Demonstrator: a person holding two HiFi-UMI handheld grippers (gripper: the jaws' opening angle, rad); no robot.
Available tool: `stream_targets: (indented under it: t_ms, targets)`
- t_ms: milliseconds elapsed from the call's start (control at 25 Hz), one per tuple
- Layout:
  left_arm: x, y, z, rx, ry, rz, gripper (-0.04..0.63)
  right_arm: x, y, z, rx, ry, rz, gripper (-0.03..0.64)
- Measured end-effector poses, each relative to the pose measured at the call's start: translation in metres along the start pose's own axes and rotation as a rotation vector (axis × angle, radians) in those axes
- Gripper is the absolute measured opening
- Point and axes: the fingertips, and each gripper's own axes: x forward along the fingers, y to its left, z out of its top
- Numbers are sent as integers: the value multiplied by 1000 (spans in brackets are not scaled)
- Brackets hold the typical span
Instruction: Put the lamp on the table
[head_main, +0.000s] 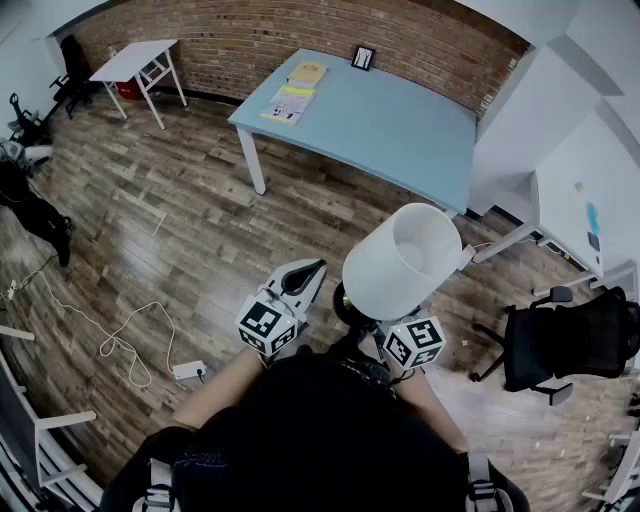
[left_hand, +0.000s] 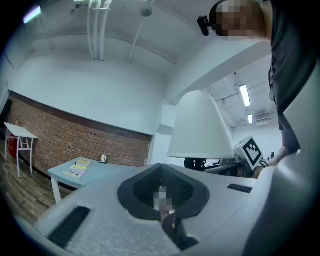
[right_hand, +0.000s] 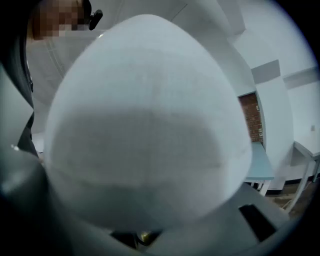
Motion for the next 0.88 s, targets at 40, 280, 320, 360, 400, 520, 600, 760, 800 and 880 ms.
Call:
stream_targets:
  t_ms: [40,280,320,360,400,520,600,760,800,880]
  targets:
    - [2,1,0,-3,2,2,9,0,-2,1,1,1,-2,129]
    - [13,7,-2,-14,12,7,9,5,-14,4,6,-2,-3,129]
    - [17,8,-3,-13,13,7,9,7,-17,4,7,0,-2,130]
    - [21,10,-3,-12,15,6,9,9,-21,5,8,0,-1,130]
    - [26,11,-4,-13,17,6,9,11,-26,5,10,0,-1,130]
    - [41,16,-8,-17,28,3,9,15,-39,6,23,-11,7,130]
    - [53,18,-10,-19,34,2,9,18,-49,9,32,-22,13,132]
    - [87,23,-13,-18,42,-5,9,25,-78,13,29,-27,12,132]
    - [98,24,-13,-17,44,-9,9,27,-86,15,24,-29,13,132]
    - [119,26,-15,-16,49,-13,9,33,-104,19,16,-32,20,132]
